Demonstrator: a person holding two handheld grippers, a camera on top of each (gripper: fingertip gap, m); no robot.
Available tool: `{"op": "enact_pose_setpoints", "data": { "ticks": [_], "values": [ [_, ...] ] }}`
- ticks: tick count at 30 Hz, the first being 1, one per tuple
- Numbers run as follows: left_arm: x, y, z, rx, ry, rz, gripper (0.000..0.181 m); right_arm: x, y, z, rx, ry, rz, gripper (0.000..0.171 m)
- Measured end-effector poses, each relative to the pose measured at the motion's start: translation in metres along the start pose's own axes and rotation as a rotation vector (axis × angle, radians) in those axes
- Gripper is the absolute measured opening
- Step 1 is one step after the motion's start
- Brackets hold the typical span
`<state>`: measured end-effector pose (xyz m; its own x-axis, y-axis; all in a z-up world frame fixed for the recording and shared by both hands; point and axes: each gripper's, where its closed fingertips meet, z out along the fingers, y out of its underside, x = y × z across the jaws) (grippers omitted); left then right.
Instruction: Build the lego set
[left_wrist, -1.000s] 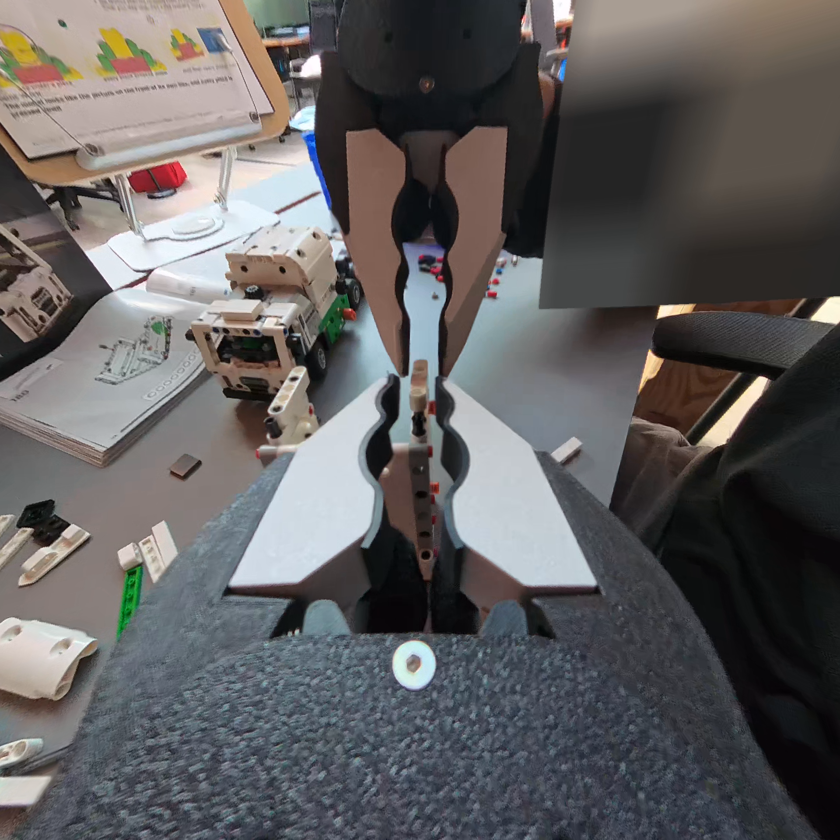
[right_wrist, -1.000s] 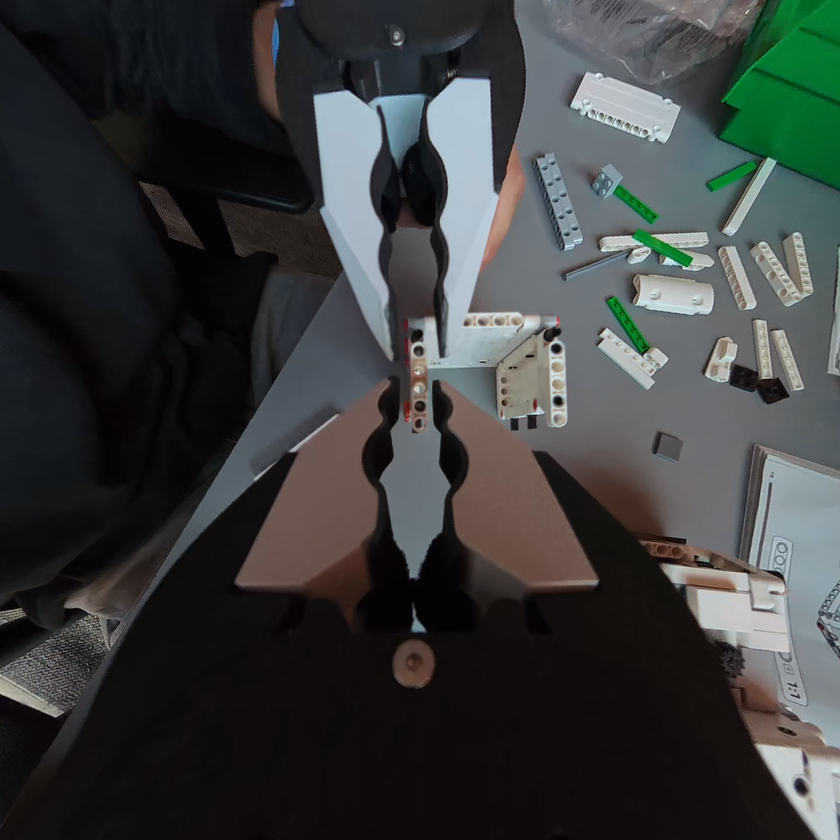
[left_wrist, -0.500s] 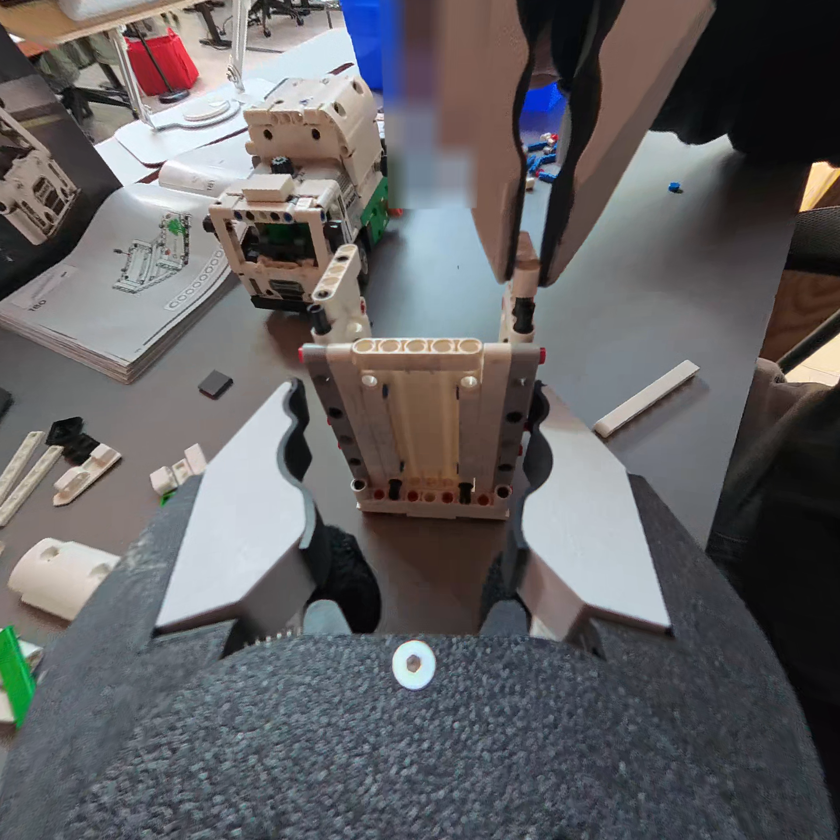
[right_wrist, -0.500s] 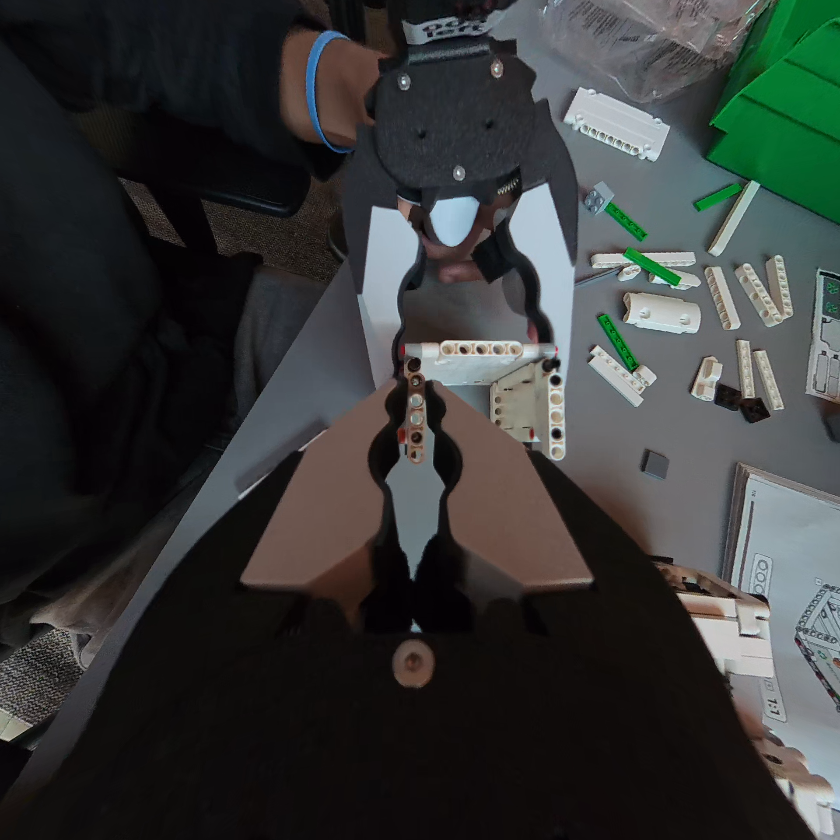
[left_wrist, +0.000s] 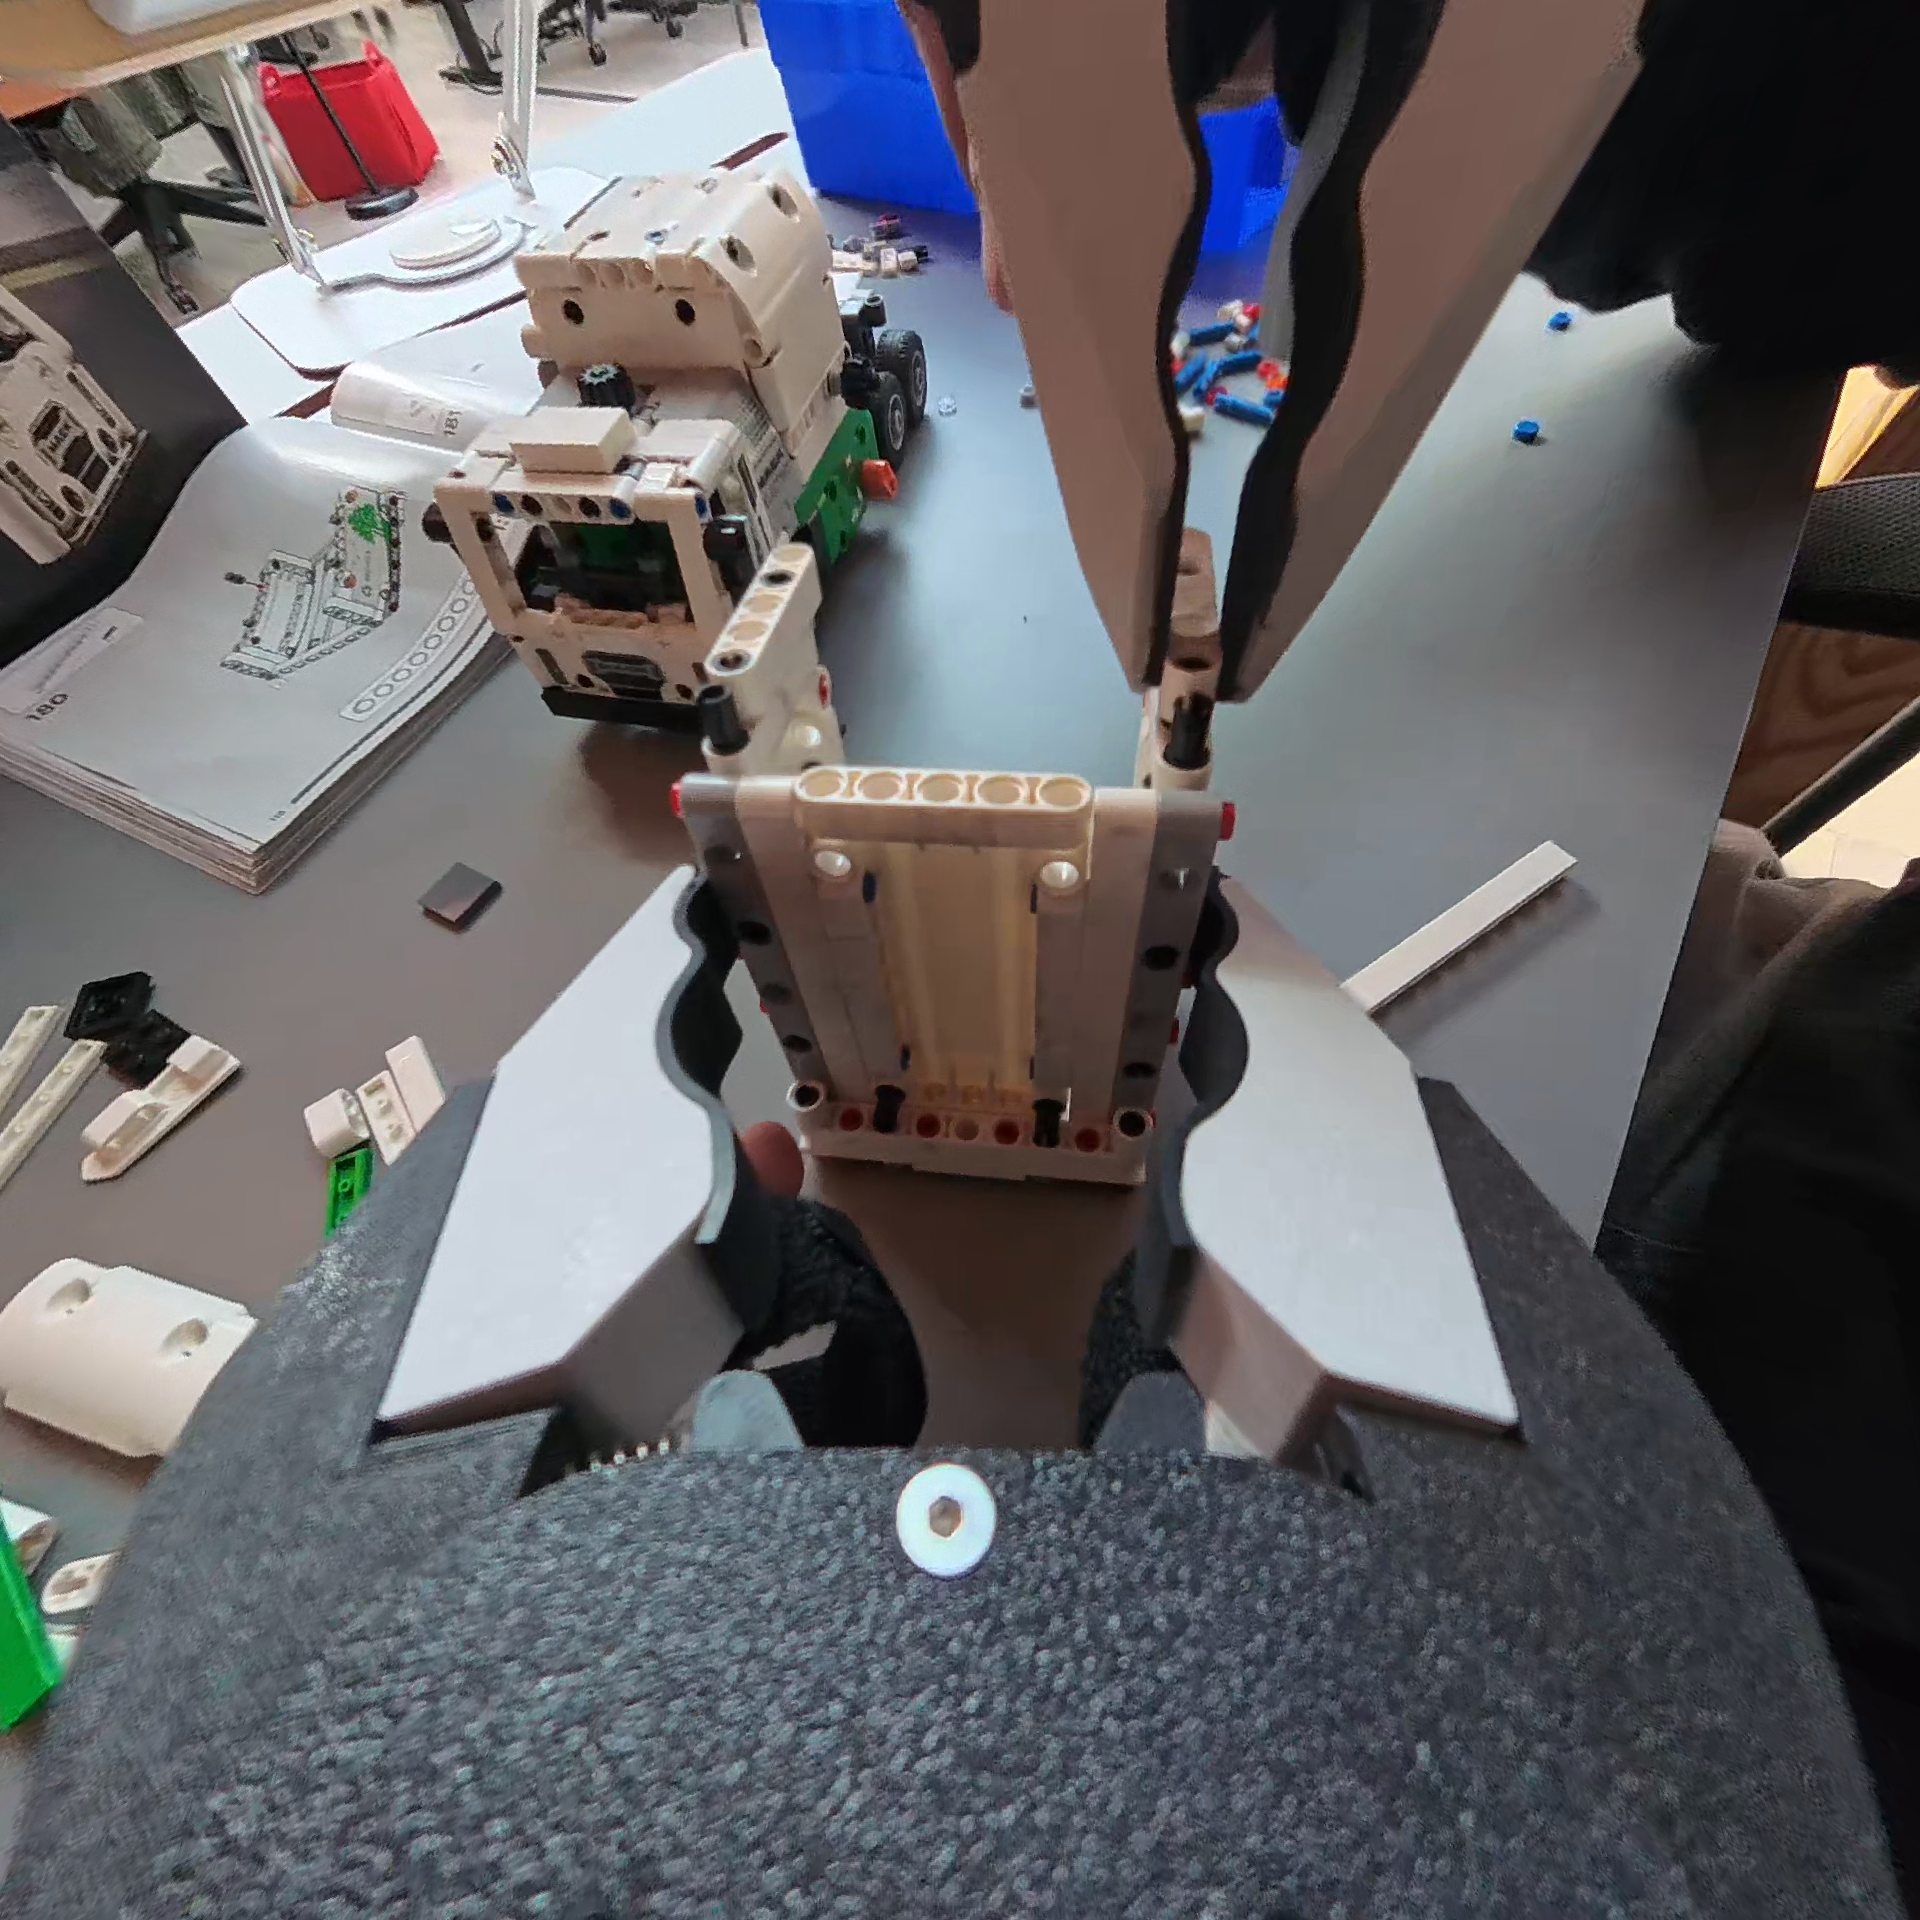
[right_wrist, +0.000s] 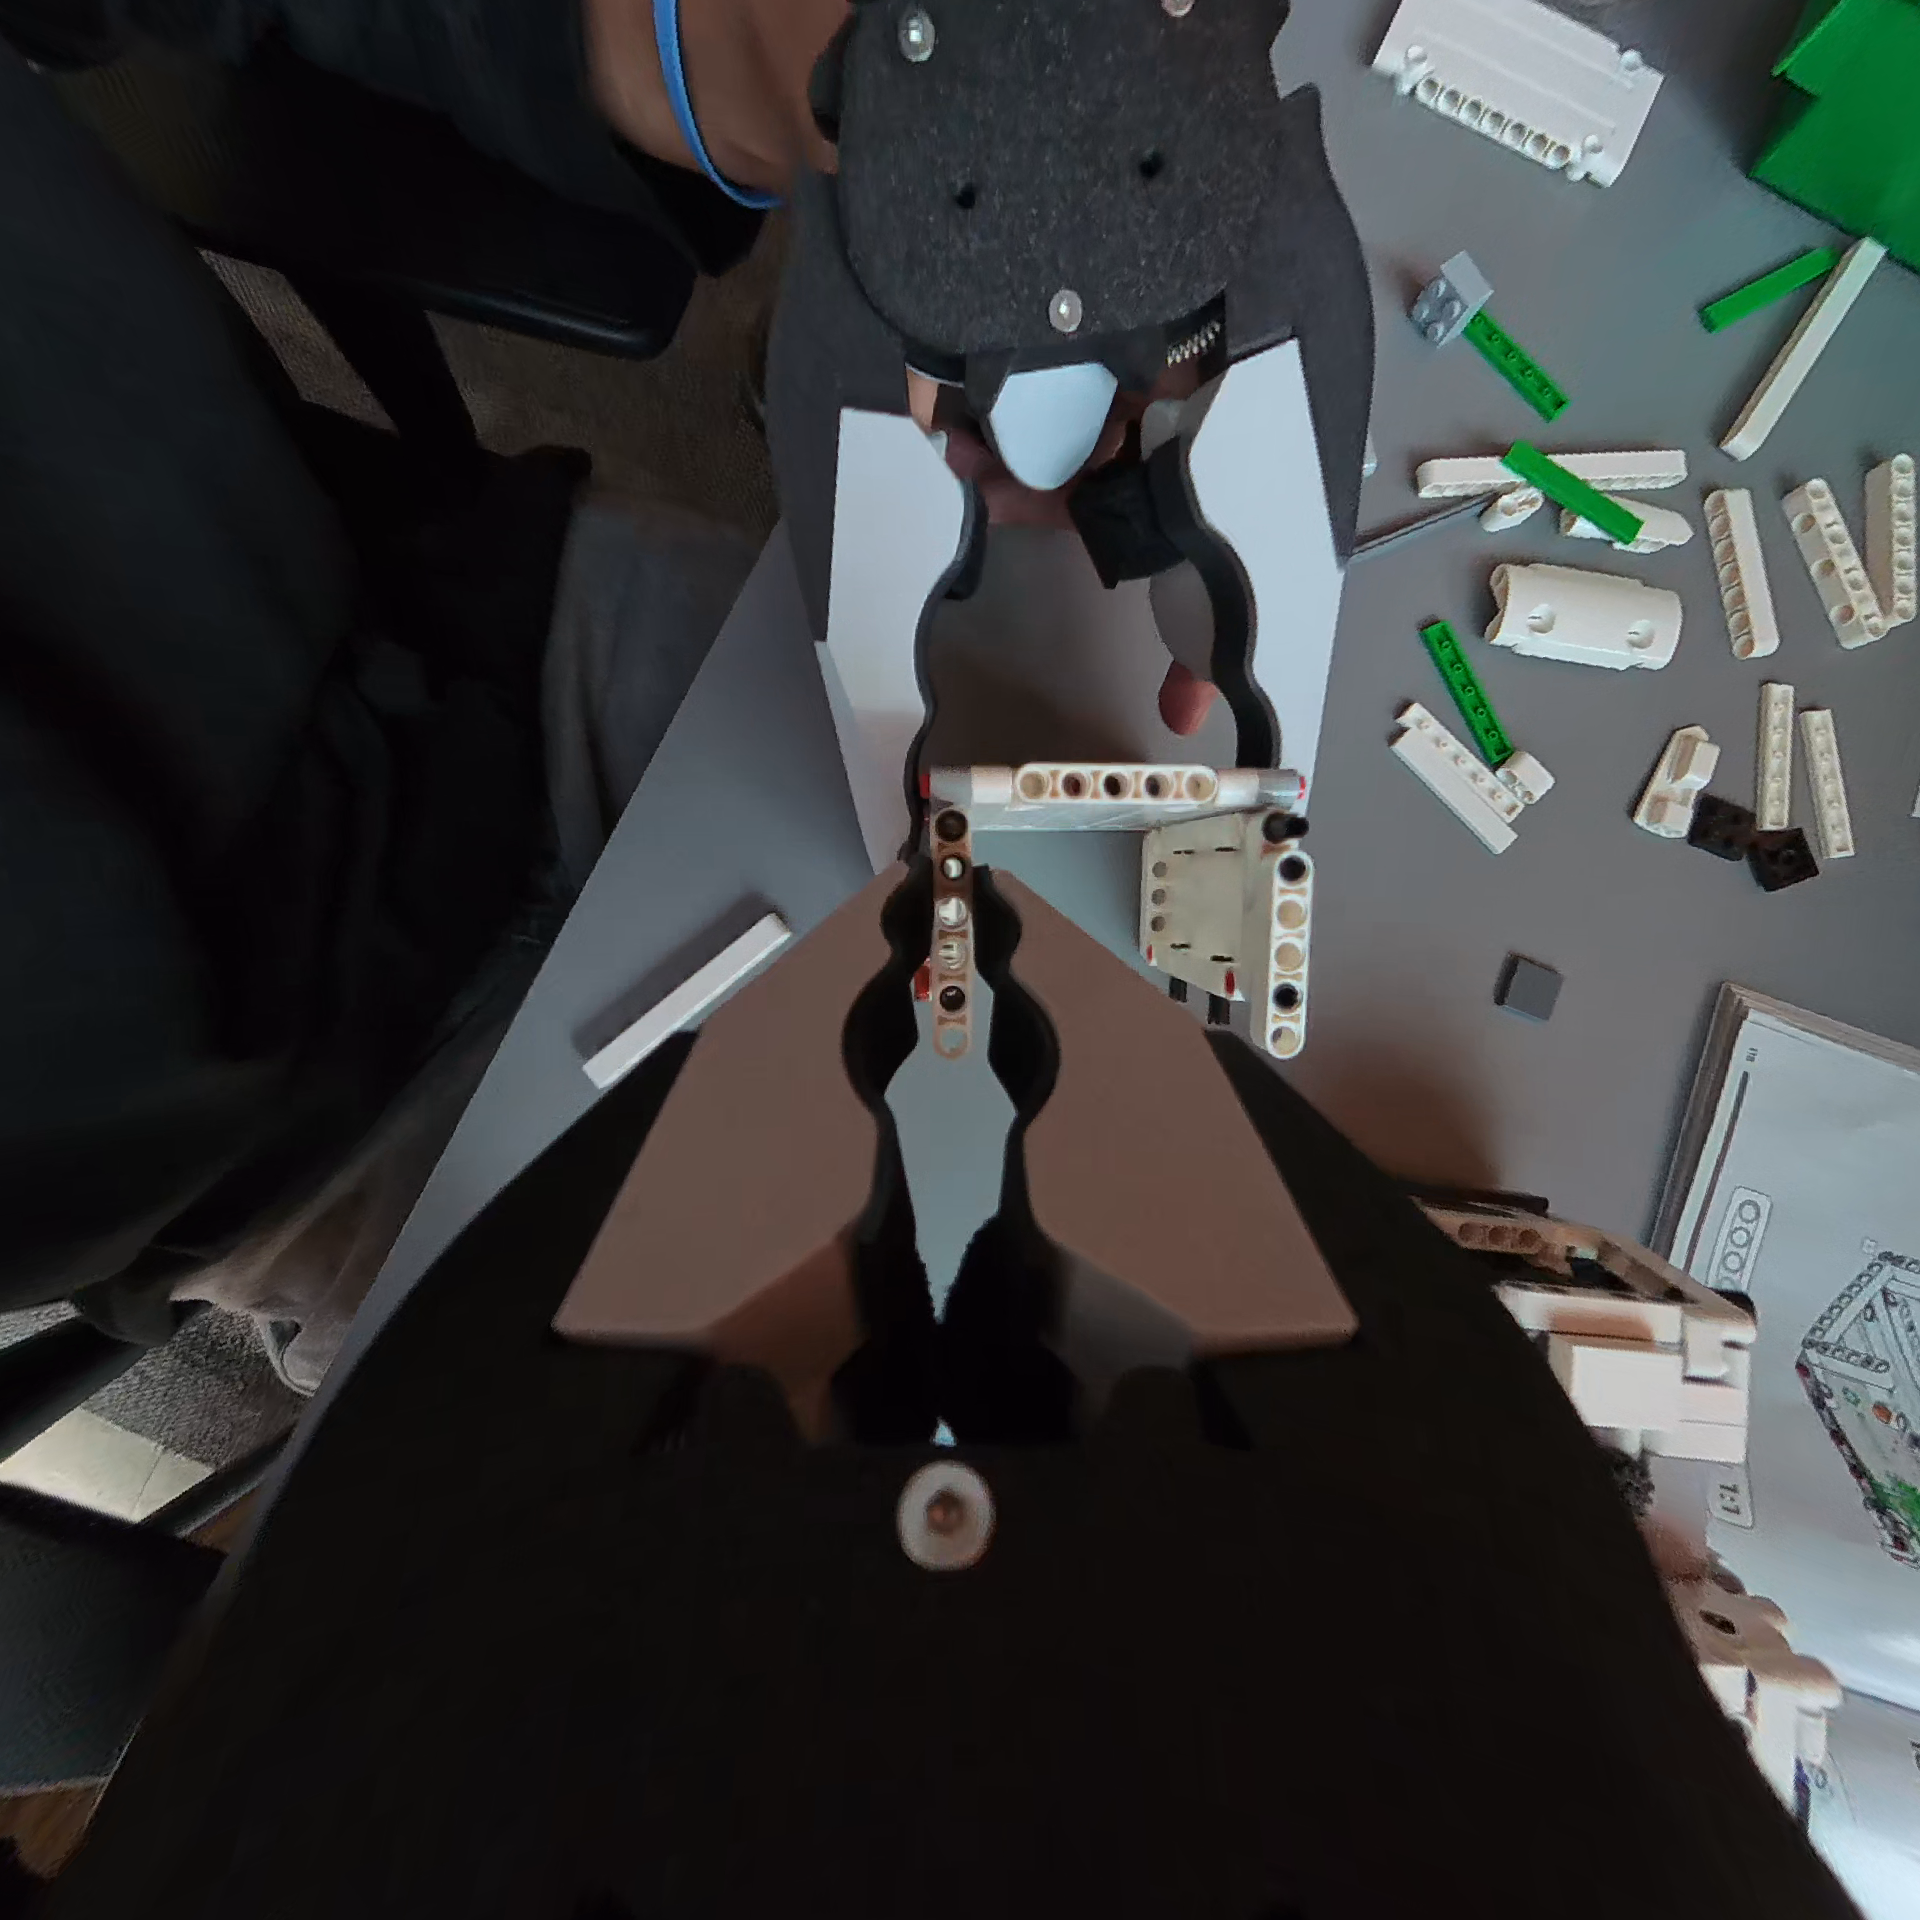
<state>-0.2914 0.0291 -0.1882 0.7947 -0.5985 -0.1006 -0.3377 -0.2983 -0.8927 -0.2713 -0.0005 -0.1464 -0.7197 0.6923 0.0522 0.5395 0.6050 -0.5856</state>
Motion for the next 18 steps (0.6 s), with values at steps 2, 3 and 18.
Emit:
{"op": "enact_pose_setpoints", "data": {
  "ticks": [2,3,18],
  "values": [
    [0.0,0.0,0.0,0.0,0.002,0.001,0.085,0.0,0.0,0.0,-0.042,-0.01,0.008,0.006],
    [0.0,0.0,0.0,0.004,0.004,-0.003,0.085,0.0,0.0,0.0,-0.058,-0.011,0.008,0.006],
    [-0.028,-0.029,-0.039,0.204,0.062,-0.457,0.086,0.022,-0.027,-0.047,0.024,0.527,-0.294,0.053]
  ]
}}
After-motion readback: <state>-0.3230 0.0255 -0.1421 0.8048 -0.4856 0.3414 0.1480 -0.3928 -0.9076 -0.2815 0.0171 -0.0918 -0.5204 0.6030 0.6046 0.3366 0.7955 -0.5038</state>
